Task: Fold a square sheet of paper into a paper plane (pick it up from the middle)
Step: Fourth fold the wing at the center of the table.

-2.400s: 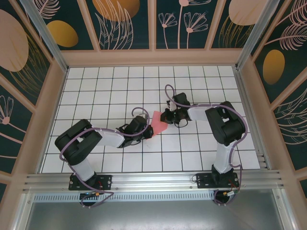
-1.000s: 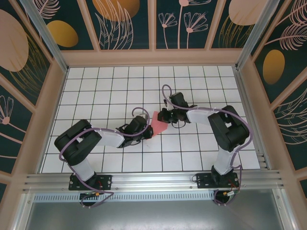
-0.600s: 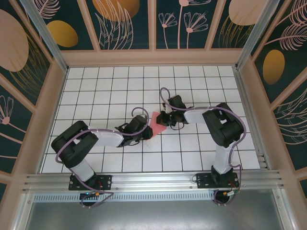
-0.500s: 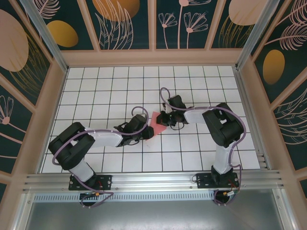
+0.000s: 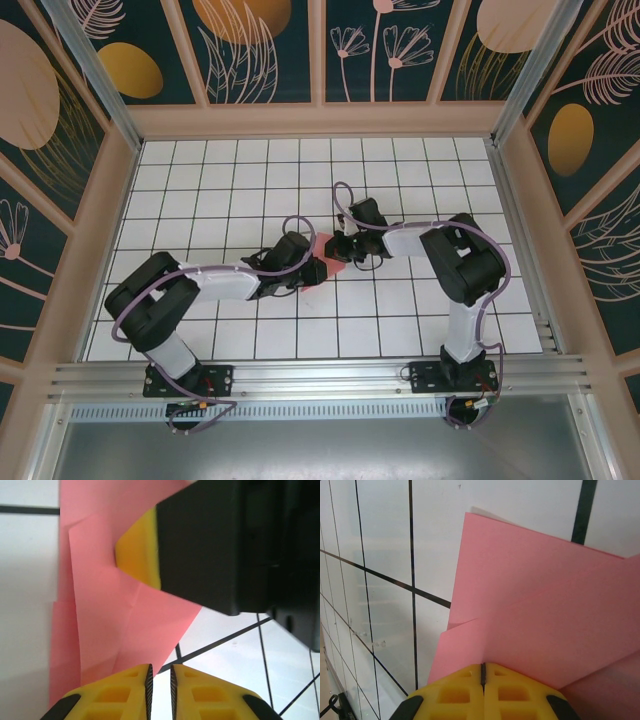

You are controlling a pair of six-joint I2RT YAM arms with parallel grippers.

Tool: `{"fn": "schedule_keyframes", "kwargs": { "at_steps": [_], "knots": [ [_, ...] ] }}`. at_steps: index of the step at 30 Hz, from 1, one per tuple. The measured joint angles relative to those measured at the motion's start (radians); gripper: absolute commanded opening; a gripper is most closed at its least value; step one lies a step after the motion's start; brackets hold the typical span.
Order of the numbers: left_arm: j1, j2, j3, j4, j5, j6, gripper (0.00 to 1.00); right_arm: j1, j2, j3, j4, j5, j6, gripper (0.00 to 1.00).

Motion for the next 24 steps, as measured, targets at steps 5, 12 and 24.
{"fn": "schedule_keyframes", "kwargs": {
  "at_steps": [5,12,24],
  "knots": [
    [0.001,0.013,0.0,-0.007,-0.005,0.0,0.18,0.0,0.004,0.004,0.0,-0.001,0.0,0.04],
    [0.002,0.016,-0.018,-0.021,-0.034,-0.002,0.16,0.0,0.01,0.011,0.0,-0.003,0.0,0.04],
    [0.002,0.016,-0.04,-0.025,-0.077,-0.013,0.13,0.0,0.018,0.019,0.0,-0.008,0.0,0.04]
  ]
}}
